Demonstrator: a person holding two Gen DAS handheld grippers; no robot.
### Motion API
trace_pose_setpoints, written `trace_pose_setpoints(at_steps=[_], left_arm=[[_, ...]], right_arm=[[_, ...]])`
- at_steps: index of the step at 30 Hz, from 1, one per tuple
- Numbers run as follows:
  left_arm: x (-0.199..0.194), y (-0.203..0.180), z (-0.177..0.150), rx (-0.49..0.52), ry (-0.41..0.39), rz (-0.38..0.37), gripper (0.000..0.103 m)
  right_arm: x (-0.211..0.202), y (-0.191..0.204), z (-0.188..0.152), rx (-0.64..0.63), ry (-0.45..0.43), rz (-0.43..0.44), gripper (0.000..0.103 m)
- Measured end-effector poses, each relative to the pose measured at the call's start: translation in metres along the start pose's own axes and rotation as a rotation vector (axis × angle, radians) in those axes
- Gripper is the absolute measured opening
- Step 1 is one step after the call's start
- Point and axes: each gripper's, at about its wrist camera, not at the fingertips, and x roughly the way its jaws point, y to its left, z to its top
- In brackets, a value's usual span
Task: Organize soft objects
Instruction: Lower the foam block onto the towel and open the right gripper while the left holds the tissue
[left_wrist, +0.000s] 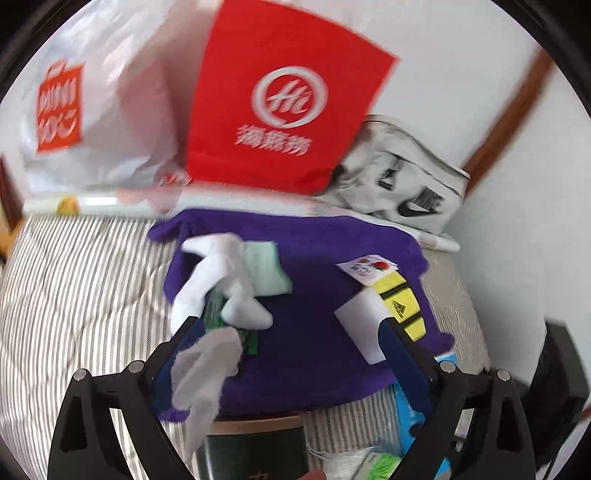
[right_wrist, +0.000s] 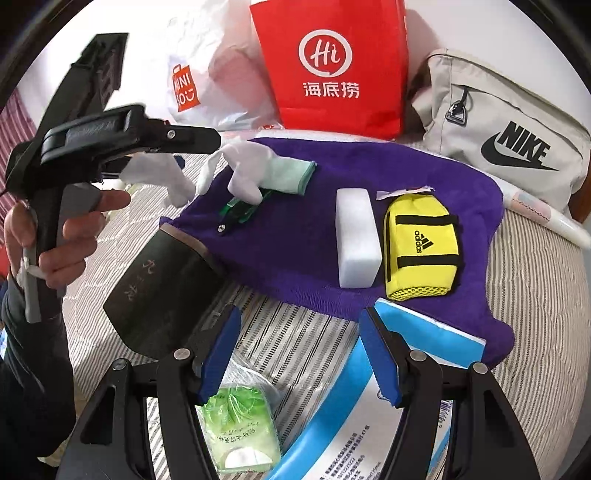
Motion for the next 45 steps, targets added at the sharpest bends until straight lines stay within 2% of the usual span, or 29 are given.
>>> trace_pose_setpoints(at_steps=[3,5,6,7,8,10,12,14,15,17,18,19,21,22,23,24,26,27,28,30,33,35,37,39,41,45], left_arm=[[-0.001,0.007,-0.006,-0.041,0.017,-0.134,0.095],[-0.003,0.008,-0.008,-0.036,0.000,-0.155,0.093],[-0.003,0.007,-0.008,-0.025,0.002,-0.140,0.087],[0.000,0.006,-0.009,-0.002,0.010,-0.105,0.069],[0.002,0.006,-0.009,0.015,0.017,-0.087,0.059],[0.014,0.008,-0.010,0.039,0.057,-0.074,0.030],[0.021,0.010,-0.012,0.057,0.075,-0.079,0.016],[0.022,0.009,-0.013,0.074,0.044,-0.085,0.016],[0.021,0.009,-0.013,0.077,0.028,-0.075,0.021],[0.022,0.004,-0.013,0.112,0.011,-0.031,0.051],[0.021,0.001,-0.013,0.134,-0.001,0.002,0.079],[0.019,-0.003,-0.013,0.161,-0.039,0.039,0.089],[0.017,-0.010,-0.011,0.198,-0.085,0.110,0.092],[0.020,-0.013,-0.009,0.210,-0.074,0.141,0.092],[0.023,-0.013,-0.008,0.214,-0.059,0.132,0.092],[0.028,-0.013,-0.007,0.215,-0.021,0.092,0.092],[0.035,-0.010,-0.008,0.195,0.030,0.089,0.092],[0.040,-0.009,-0.010,0.186,0.057,0.111,0.084],[0.040,-0.009,-0.011,0.193,0.046,0.086,0.067],[0.041,-0.007,-0.014,0.186,0.058,0.056,0.052],[0.038,-0.009,-0.018,0.179,0.039,0.001,0.052],[0.037,-0.009,-0.019,0.169,0.040,0.008,0.053],[0.040,-0.010,-0.020,0.156,0.085,0.033,0.064],[0.047,-0.012,-0.021,0.154,0.135,0.066,0.064],[0.045,-0.016,-0.024,0.188,0.115,0.061,0.064],[0.042,-0.016,-0.024,0.175,0.130,-0.026,0.067]], right_arm=[[0.002,0.005,0.006,-0.018,-0.047,0.020,0.061],[0.005,0.011,0.010,-0.040,-0.074,0.040,0.052],[0.007,0.014,0.013,-0.051,-0.085,0.049,0.051],[0.009,0.016,0.014,-0.054,-0.090,0.054,0.050],[0.011,0.017,0.015,-0.057,-0.094,0.059,0.050],[0.016,0.019,0.016,-0.056,-0.091,0.065,0.050],[0.020,0.019,0.014,-0.059,-0.083,0.066,0.050],[0.023,0.019,0.013,-0.064,-0.075,0.067,0.050],[0.024,0.018,0.012,-0.067,-0.070,0.066,0.050],[0.026,0.016,0.010,-0.069,-0.066,0.059,0.050],[0.026,0.014,0.009,-0.065,-0.065,0.057,0.050],[0.027,0.012,0.008,-0.061,-0.065,0.058,0.050],[0.026,0.009,0.007,-0.048,-0.068,0.064,0.050],[0.026,0.008,0.007,-0.042,-0.070,0.066,0.050],[0.025,0.007,0.007,-0.038,-0.072,0.069,0.050],[0.024,0.006,0.007,-0.037,-0.077,0.070,0.050],[0.021,0.006,0.008,-0.040,-0.086,0.068,0.050],[0.020,0.005,0.008,-0.042,-0.090,0.067,0.050],[0.019,0.004,0.007,-0.043,-0.093,0.067,0.050],[0.016,0.003,0.006,-0.042,-0.101,0.067,0.050],[0.014,0.000,0.005,-0.037,-0.105,0.068,0.050],[0.013,-0.002,0.005,-0.031,-0.109,0.067,0.050],[0.013,-0.004,0.004,-0.023,-0.109,0.069,0.050],[0.013,-0.006,0.004,-0.017,-0.109,0.069,0.050],[0.012,-0.007,0.004,-0.016,-0.112,0.071,0.050],[0.008,-0.009,0.011,-0.018,-0.129,0.085,0.050]])
